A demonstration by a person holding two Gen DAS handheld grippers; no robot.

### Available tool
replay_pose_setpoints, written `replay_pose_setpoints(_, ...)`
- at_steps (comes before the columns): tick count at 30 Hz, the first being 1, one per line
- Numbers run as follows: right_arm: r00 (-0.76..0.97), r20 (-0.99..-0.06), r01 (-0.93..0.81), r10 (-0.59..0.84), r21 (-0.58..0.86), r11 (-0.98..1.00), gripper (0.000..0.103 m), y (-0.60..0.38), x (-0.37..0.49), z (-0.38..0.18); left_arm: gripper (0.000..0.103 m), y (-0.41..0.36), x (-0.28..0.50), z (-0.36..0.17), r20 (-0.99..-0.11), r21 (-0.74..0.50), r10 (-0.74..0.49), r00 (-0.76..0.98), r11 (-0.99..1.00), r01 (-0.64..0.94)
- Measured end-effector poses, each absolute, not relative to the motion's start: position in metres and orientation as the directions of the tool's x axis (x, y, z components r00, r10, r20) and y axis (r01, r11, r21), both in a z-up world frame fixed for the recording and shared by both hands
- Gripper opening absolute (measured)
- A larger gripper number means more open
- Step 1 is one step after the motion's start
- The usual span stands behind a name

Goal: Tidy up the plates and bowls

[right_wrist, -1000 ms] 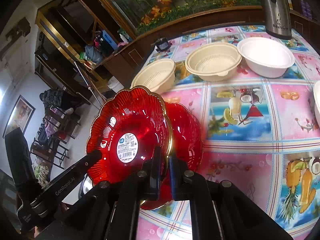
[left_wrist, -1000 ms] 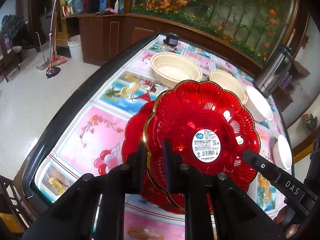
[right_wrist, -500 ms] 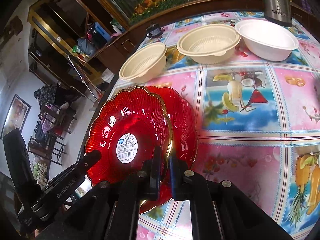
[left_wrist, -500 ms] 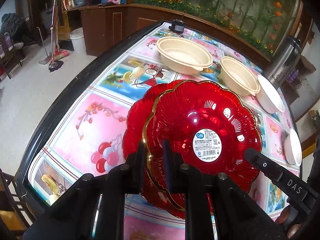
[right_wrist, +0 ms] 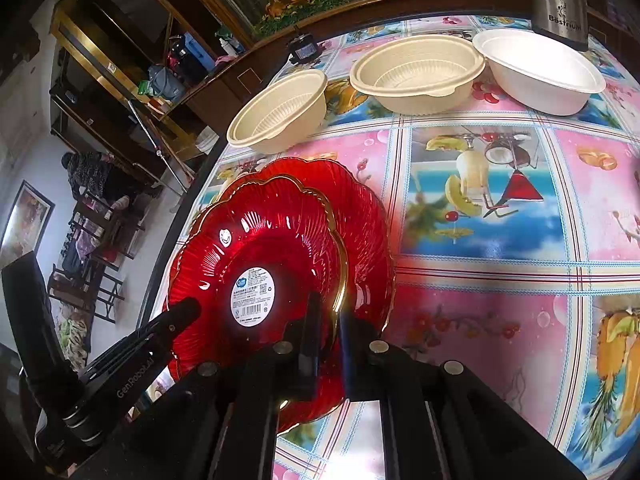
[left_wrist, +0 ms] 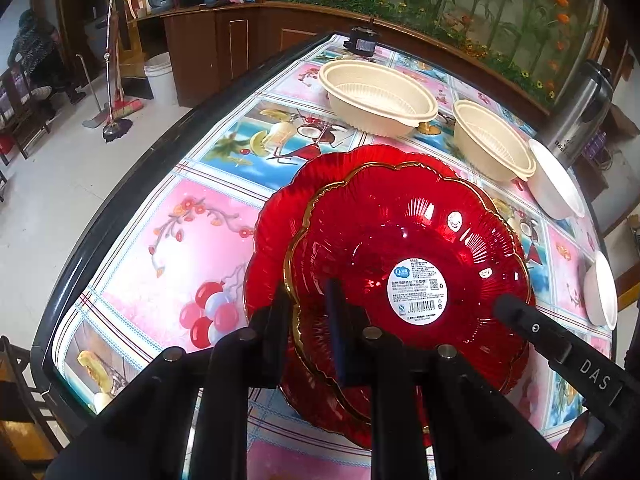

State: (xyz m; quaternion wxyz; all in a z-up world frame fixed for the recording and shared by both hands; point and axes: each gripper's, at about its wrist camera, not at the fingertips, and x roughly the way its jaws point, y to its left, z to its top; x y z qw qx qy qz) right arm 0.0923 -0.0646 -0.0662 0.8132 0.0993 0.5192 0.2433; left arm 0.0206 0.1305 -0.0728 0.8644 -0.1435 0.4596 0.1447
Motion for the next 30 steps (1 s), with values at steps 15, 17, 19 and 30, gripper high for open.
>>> replay_pose_setpoints(15, 0.34, -0.823, -0.298, 0.454, 0.364, 0.883, 0.012, -0.056, 0.097, -0.064, 0.018, 0.127, 0.024, -0.074, -0.859, -0.102, 0.116, 0.498, 0.916, -0.389)
replay_pose_setpoints(17, 0.339, -0.824, -0.298, 0.453, 0.363, 0.883, 0.014, -0.055, 0.098, -0.063, 0.018, 0.127, 0.024, -0.074, -0.861, -0.106, 0.112, 0.497, 0.915, -0.39)
replay_pose_setpoints(19, 0.336, -0.825, -0.301, 0.455, 0.364, 0.882, 0.016, -0.055, 0.098, -0.063, 0.02, 0.128, 0.024, -0.074, -0.862, -0.113, 0.106, 0.495, 0.913, -0.392)
replay_pose_setpoints(30, 0.333, -0.796, -0.311, 0.506, 0.415, 0.855, 0.053, -0.059, 0.092, -0.052, 0.064, 0.123, 0.014, -0.063, -0.858, -0.165, 0.052, 0.511, 0.914, -0.37)
